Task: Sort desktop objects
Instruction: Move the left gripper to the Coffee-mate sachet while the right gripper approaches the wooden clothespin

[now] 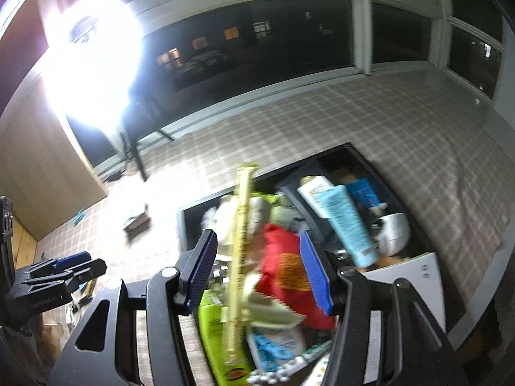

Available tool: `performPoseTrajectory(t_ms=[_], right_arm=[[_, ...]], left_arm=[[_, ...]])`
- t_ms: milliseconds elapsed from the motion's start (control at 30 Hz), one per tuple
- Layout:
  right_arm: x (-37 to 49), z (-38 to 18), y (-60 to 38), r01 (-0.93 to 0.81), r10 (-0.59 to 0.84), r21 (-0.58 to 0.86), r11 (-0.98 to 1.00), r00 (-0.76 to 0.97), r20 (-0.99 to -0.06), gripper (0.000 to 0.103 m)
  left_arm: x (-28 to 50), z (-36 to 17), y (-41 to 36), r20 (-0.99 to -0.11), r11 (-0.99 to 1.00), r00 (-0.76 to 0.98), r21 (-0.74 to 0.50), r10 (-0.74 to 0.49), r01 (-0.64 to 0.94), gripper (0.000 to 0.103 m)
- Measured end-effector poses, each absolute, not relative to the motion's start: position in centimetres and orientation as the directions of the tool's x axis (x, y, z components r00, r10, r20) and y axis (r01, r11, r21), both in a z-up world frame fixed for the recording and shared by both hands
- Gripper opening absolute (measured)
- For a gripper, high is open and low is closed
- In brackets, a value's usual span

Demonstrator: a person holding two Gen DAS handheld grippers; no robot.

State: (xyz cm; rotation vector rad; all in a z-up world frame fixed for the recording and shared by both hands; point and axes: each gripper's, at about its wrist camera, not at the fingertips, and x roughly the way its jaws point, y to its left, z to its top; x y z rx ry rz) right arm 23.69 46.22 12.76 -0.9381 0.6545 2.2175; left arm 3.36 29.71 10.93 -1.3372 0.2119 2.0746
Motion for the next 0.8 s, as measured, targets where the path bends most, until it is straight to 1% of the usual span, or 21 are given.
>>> performPoseTrajectory(t_ms=[267,400,533,667,800], right_arm=[[18.0,12.3,40.7,-0.601,0.252,0.205,-0.773,-0.586,-0.770,0.055],[14.7,12.2,37.6,-0.538,0.201,0.196,-0.820,-0.591,-0.781,0.055],[10.5,11.7,34.3,-0.441,0.102,0.210,-0.873,-0.586,-0.804,0.064],[5.8,10.4,30.6,-0.360,0.029,0.204,-0.910,-0.549,-0.836,0.065],[1.0,8.1,27.6,-0.281,-0.071,0.234,-0.931,-0.490,-0.869,0.065]], left_arm=[[0.5,10.5,18.5,-0.869,-0.869,-0.333,-0.191,0.366,-0.456,0.054],[-1.6,10.0,11.4,-0.876,-0.921,-0.366,-0.187,0.313,-0.341,0.054],[-3.6,9.1,6.3,-0.889,-0.948,-0.375,-0.166,0.264,-0.272,0.054],[-5.7,7.3,3.7,-0.908,-0.957,-0.338,-0.172,0.246,-0.234,0.055],[-7.3,5.0,3.7,-0.930,-0.953,-0.283,-0.165,0.236,-0.252,0.056]])
